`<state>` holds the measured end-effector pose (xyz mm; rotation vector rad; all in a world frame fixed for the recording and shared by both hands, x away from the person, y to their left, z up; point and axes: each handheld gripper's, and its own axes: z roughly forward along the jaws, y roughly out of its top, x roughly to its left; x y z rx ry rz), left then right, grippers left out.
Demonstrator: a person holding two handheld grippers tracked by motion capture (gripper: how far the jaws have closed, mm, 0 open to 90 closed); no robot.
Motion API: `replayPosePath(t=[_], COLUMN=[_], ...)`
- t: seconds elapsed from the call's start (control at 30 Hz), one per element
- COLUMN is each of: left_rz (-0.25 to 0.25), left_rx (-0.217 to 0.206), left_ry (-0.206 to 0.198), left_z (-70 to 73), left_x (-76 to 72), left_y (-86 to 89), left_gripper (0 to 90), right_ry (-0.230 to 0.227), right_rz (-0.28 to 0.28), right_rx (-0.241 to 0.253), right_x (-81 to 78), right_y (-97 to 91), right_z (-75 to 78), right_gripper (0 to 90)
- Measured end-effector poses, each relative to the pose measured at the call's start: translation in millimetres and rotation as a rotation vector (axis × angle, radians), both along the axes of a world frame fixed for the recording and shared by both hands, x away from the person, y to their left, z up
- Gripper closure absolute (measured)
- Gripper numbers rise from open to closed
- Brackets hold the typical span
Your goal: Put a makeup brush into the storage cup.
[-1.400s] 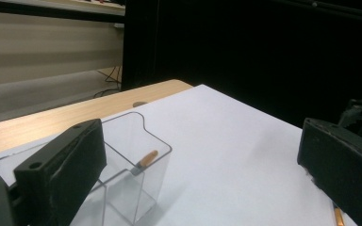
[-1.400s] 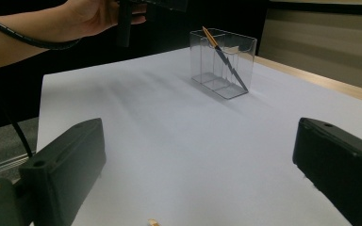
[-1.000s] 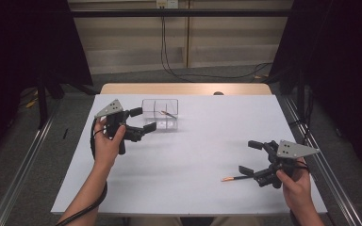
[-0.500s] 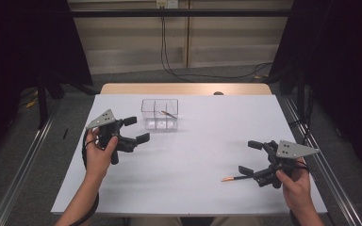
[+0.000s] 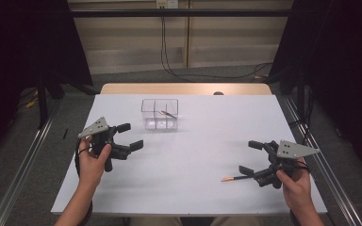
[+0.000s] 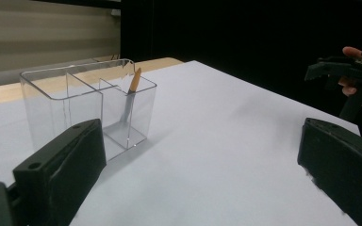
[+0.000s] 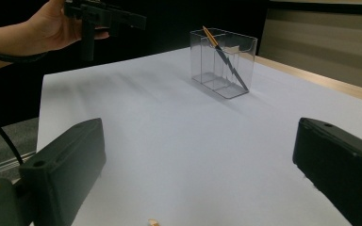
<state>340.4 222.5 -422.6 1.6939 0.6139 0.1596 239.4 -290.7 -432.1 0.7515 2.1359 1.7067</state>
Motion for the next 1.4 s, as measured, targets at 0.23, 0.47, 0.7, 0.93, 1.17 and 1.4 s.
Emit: replayPosePath(t=[0.23,0.47,0.7,0.93,1.17,1.4], left_rz=[0.002,0.022,0.032,0.046,0.044,0.044], left_rx=[0.006,0.011,0.010,0.001,-0.004,0.001], left_ry=[-0.006,-0.019,-0.022,-0.028,-0.032,-0.027], left_z=[-3.6,-2.3,-1.6,-0.4,0.0,-2.9], left_x=[-8.7,-15.8,-21.3,-25.1,-24.9,-22.7], left_y=[4.0,10.0,16.1,22.6,25.3,24.1], left_gripper=[1.4,1.4,1.4,1.4,1.5,1.6], right_ry=[0.004,0.007,0.021,0.032,0.069,0.102], right_rz=[0.008,0.012,0.020,0.021,0.018,0.009], right_rx=[-0.008,-0.012,-0.034,-0.033,-0.071,-0.124], right_x=[0.7,2.1,4.6,8.1,10.6,12.0], right_y=[1.2,3.8,7.8,9.1,12.6,13.0], right_z=[-1.0,-2.2,-3.7,-5.0,-5.6,-7.9], right_gripper=[2.7,2.7,2.6,2.6,2.6,2.4])
